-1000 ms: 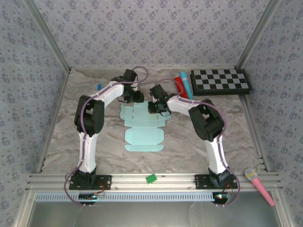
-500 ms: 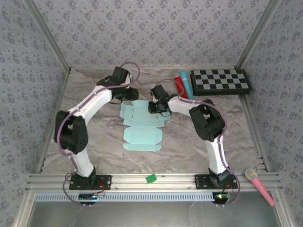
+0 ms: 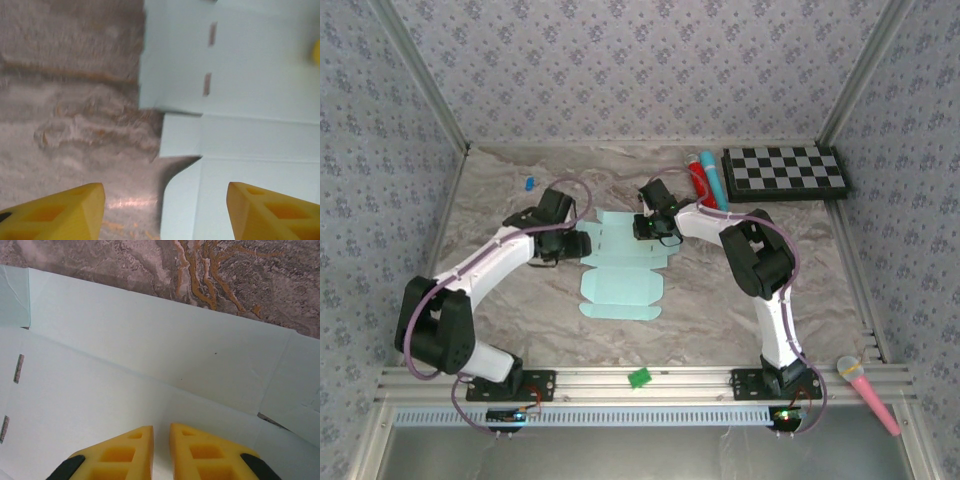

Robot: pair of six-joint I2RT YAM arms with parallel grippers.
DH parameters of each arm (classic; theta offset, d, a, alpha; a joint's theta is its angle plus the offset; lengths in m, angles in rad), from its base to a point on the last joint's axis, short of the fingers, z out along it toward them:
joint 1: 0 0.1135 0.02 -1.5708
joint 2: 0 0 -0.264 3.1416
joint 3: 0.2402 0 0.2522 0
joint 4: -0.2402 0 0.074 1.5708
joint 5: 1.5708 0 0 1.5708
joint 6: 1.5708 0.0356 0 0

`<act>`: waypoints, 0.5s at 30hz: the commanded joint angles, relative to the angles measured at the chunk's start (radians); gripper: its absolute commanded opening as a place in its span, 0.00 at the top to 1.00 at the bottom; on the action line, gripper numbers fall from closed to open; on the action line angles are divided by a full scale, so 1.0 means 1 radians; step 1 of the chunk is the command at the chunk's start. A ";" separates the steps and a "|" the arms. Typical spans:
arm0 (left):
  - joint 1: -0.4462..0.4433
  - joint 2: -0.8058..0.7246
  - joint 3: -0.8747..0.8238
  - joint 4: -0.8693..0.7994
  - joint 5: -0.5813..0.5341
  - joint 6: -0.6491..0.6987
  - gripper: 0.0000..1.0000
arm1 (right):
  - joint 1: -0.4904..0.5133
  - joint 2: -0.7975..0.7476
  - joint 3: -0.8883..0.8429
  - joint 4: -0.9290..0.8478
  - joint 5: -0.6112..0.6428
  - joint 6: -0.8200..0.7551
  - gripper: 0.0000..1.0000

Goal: Fold the paper box

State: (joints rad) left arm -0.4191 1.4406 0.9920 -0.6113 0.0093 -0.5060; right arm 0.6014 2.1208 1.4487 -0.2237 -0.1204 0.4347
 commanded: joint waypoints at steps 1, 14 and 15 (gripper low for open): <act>-0.001 -0.041 -0.064 0.081 0.004 -0.073 0.32 | -0.004 -0.006 -0.023 -0.049 -0.001 0.022 0.81; 0.000 0.116 -0.077 0.212 0.090 -0.075 0.39 | 0.000 0.001 -0.031 -0.051 0.002 0.035 0.81; 0.000 0.126 -0.077 0.217 0.088 -0.077 0.39 | 0.000 -0.001 -0.031 -0.050 0.001 0.036 0.81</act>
State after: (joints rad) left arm -0.4191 1.5467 0.9073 -0.4316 0.0776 -0.5709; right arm 0.6018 2.1204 1.4441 -0.2184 -0.1204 0.4564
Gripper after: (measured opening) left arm 0.609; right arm 0.186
